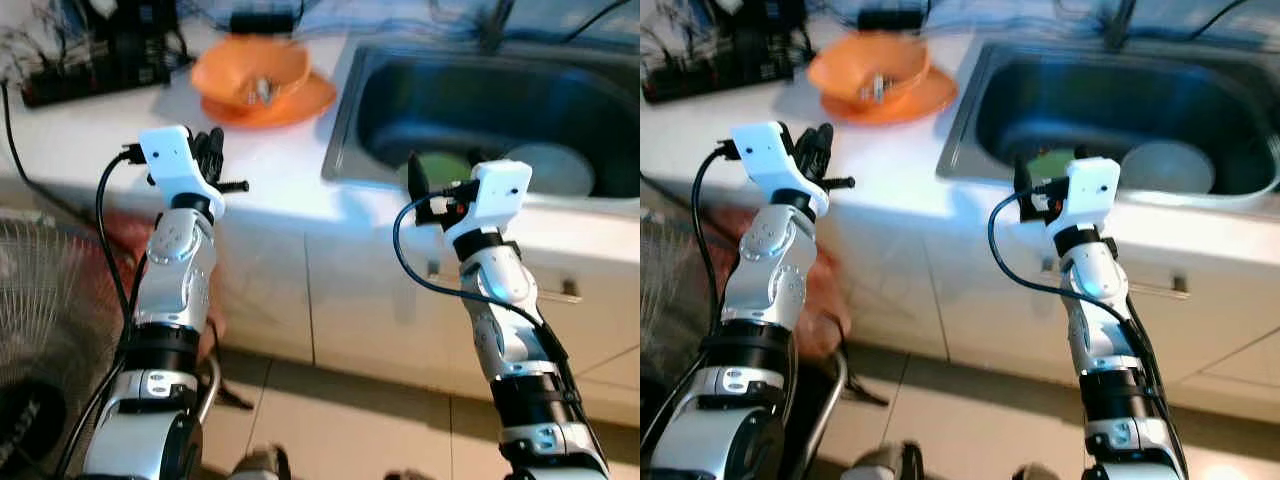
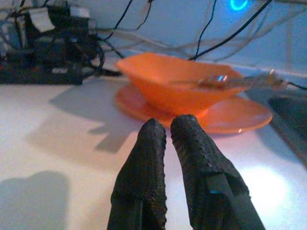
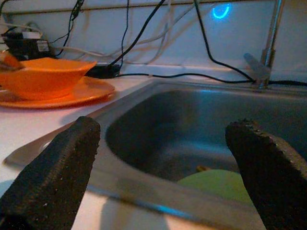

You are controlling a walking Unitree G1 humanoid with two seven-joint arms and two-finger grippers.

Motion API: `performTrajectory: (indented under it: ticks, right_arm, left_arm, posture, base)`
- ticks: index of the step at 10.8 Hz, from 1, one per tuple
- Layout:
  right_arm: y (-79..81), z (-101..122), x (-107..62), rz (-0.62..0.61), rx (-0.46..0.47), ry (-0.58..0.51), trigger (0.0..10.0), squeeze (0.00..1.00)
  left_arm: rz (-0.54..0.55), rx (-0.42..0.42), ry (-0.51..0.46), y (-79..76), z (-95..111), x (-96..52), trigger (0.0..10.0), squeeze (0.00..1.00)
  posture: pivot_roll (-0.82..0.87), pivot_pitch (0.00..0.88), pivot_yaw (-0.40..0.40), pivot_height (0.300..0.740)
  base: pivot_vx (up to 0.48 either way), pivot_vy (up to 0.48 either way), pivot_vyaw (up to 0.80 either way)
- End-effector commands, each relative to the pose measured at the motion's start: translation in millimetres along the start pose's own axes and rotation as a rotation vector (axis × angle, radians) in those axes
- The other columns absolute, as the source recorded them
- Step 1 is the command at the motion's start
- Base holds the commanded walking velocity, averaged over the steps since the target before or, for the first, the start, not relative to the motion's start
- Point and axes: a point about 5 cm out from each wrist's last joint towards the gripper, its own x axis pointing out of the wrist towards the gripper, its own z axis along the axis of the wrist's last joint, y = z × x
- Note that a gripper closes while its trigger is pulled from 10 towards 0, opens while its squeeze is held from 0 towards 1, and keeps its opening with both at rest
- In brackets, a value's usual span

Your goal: Kitchen organization

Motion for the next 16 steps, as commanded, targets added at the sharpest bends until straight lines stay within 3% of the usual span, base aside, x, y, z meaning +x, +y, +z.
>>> performTrajectory:
  ticks: [1, 16]
  right_arm:
    - [1.1, 0.4, 0.1, 0.002, -0.003, -0.002, 10.0, 0.00]
    - [1.6, 0.7, 0.4, 0.006, -0.003, -0.003, 10.0, 0.00]
  left_arm:
    - [0.011, 0.010, 0.000, 3.3, 0.0, -0.8, 10.0, 0.00]
    - [0.007, 0.004, -0.004, 2.1, 0.2, -1.4, 10.0, 0.00]
  posture:
    - [0.05, 0.134, 0.065, 0.740]
    - [0.05, 0.135, 0.064, 0.740]
  base:
    - [0.240, 0.000, 0.00]
    - [0.275, 0.000, 0.00]
